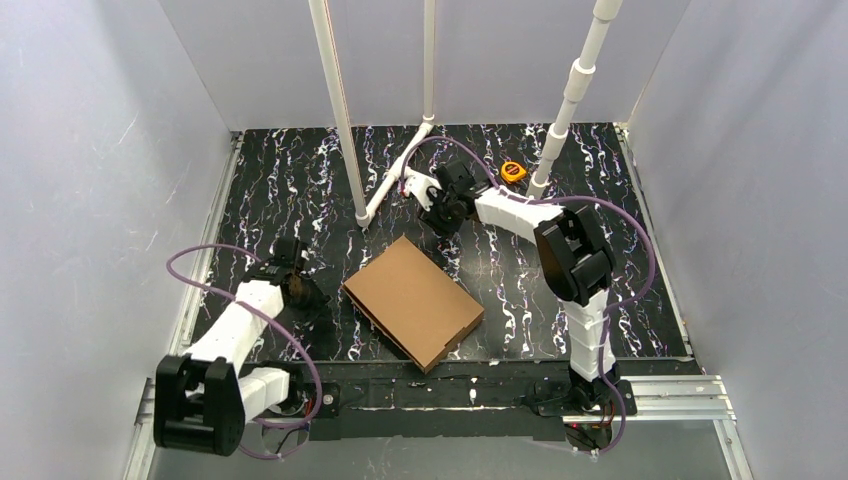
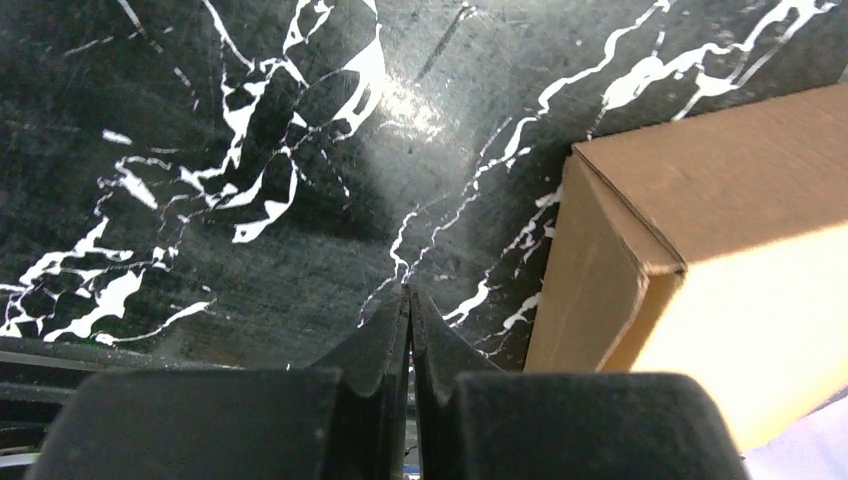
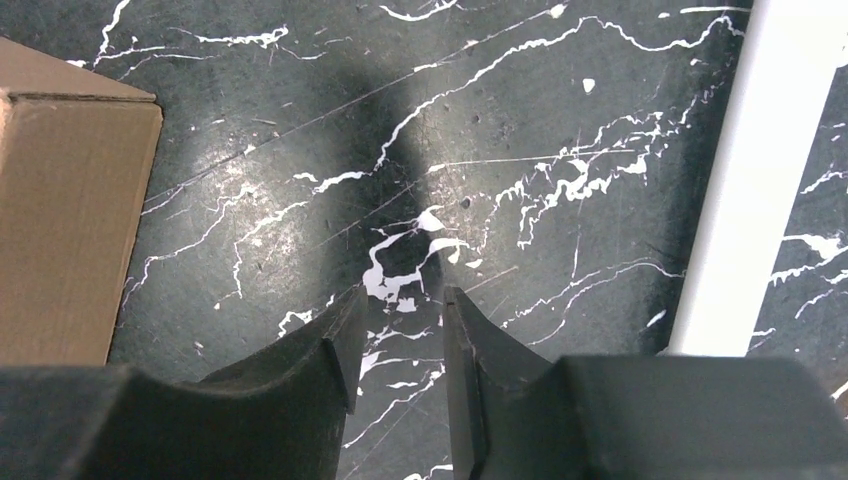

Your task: Fold the paper box

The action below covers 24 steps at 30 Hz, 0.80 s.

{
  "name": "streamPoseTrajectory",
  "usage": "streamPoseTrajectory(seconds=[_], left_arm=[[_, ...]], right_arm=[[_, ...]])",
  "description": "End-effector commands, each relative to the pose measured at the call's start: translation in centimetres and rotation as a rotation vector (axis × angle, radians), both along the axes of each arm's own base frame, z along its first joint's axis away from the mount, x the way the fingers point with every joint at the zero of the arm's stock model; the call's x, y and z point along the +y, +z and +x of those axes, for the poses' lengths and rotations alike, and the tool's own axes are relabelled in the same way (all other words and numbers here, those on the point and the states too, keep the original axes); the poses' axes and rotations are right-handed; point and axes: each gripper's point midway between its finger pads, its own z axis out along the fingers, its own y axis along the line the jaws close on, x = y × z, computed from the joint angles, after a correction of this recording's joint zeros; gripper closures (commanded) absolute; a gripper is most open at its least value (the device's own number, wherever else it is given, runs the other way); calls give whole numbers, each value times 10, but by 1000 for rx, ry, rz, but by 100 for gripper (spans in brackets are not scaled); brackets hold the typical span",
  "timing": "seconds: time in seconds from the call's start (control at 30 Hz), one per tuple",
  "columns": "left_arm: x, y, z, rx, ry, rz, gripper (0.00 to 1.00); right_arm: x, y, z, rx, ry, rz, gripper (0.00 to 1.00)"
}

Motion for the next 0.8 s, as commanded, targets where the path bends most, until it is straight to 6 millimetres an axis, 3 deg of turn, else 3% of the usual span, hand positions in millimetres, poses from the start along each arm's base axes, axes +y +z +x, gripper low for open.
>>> streamPoseTrajectory(seconds=[0.0, 0.17, 0.23, 0.3, 0.43, 0.57, 0.67, 0.77], left_arm=[[-12, 4, 27, -35, -62, -20, 100], [-61, 24, 94, -113, -208, -47, 100], [-86, 30, 111, -119, -245, -78, 100], [-97, 31, 120, -124, -260, -72, 100], [-87, 27, 119, -121, -244, -13, 100], [-51, 37, 106, -129, -235, 155, 100], [-28, 50, 93, -170, -207, 211, 77], [-27, 60, 78, -254, -211, 155, 59]], right_arm=[[20, 7, 0, 16, 61, 34, 59], [72, 9, -43, 87, 169, 100, 62], [80, 10, -53, 103, 169, 121, 62], [73, 7, -46, 85, 128, 103, 62], [38, 7, -12, 55, 14, 85, 60], [18, 29, 6, -17, -10, 74, 54], [15, 50, 7, -67, 14, 78, 46], [12, 70, 1, -98, 54, 89, 39]])
